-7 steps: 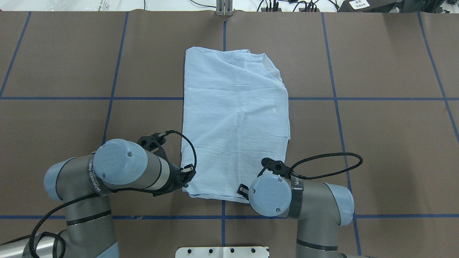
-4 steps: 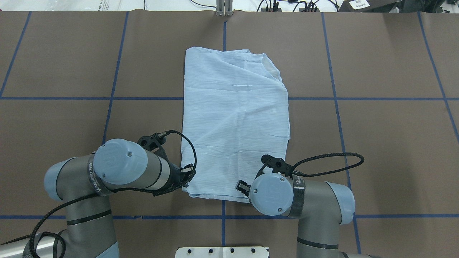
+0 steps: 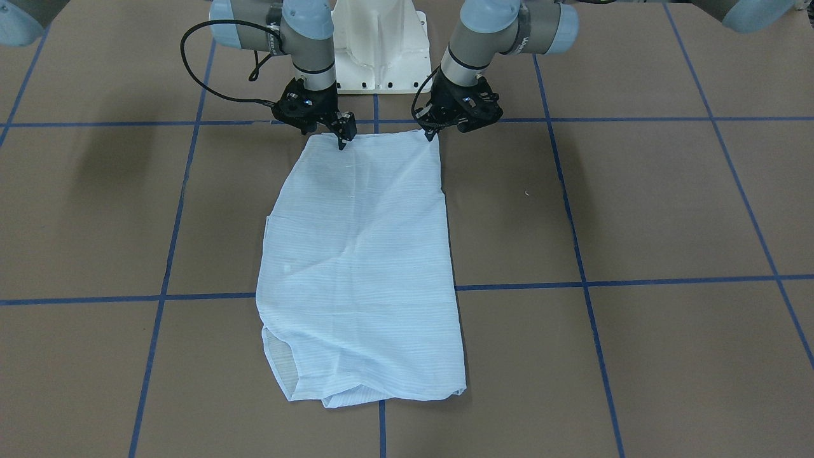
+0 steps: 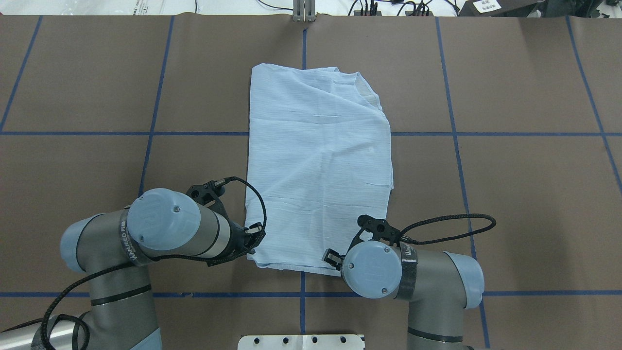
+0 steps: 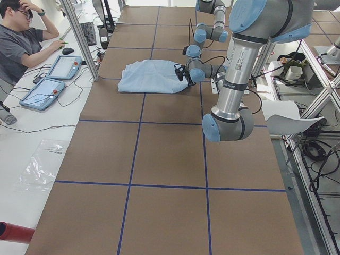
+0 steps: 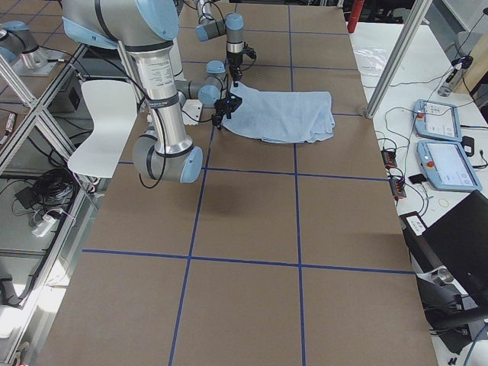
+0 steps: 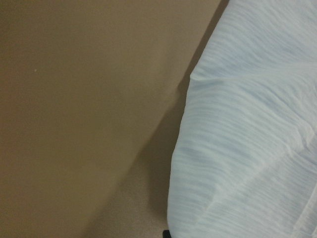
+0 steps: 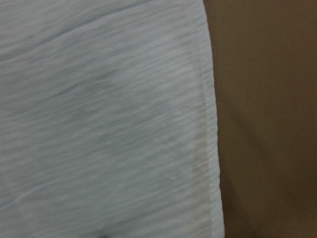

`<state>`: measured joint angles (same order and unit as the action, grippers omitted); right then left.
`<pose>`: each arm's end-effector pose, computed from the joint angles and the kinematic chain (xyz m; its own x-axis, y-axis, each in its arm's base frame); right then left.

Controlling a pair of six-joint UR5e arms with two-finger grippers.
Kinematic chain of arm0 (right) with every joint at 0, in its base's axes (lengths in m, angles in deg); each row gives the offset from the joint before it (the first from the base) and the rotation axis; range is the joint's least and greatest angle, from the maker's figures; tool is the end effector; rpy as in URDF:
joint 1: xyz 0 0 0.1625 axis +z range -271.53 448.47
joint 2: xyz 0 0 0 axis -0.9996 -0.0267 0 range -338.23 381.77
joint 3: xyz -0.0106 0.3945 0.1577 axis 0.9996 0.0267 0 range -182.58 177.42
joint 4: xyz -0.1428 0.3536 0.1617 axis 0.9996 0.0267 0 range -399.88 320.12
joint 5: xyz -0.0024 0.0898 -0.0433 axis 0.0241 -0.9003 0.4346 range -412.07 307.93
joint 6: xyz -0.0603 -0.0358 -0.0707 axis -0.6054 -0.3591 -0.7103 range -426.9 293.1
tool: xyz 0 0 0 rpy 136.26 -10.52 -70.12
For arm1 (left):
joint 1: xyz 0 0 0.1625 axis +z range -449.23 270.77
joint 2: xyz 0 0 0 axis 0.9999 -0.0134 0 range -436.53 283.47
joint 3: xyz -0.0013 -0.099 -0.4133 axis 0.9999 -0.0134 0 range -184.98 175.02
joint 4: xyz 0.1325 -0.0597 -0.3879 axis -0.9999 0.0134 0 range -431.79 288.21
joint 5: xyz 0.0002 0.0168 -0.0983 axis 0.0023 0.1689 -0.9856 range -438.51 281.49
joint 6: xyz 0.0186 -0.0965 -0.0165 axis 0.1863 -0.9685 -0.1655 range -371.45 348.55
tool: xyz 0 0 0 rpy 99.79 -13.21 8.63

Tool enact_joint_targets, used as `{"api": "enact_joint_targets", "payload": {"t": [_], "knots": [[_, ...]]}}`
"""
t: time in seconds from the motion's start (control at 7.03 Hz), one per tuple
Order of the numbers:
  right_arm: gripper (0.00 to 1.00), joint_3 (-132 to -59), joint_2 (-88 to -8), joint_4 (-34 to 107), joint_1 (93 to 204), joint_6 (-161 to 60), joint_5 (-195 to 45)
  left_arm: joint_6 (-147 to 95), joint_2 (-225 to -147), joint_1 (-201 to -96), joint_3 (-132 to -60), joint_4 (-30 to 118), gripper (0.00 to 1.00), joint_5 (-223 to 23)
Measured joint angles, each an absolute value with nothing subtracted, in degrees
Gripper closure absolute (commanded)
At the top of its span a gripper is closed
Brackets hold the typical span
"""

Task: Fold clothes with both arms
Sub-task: 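Grasp the near edge of the shirt with both grippers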

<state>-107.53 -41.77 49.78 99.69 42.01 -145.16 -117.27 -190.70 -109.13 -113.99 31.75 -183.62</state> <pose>-0.5872 -0.2469 0.2915 0.6409 0.4571 0.6167 -0.3877 0.8861 -0.2539 0.5231 -0.3034 0.2512 0.4628 -0.4476 -0.7652 0.2598 0.8938 -0.3657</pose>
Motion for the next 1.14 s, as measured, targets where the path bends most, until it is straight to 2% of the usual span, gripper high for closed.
{"api": "enact_joint_targets", "payload": {"t": [0.28,0.43,0.57,1.14], "knots": [[0.7,-107.5,-41.7,49.8,99.5,42.2,-145.1,-117.3,-190.7,-109.1,-114.0,31.7,1.0,-183.6],[0.93,-107.6,-41.7,49.8,99.4,42.3,-145.1,-117.3,-190.7,-109.2,-113.9,31.7,1.0,-183.6],[1.0,-107.6,-41.7,49.8,99.5,42.2,-145.2,-117.3,-190.7,-109.2,-113.9,31.7,1.0,-183.5],[1.0,-107.7,-41.3,50.0,99.9,41.7,-145.2,-117.3,-190.7,-109.2,-113.7,31.7,1.0,-183.5]]}}
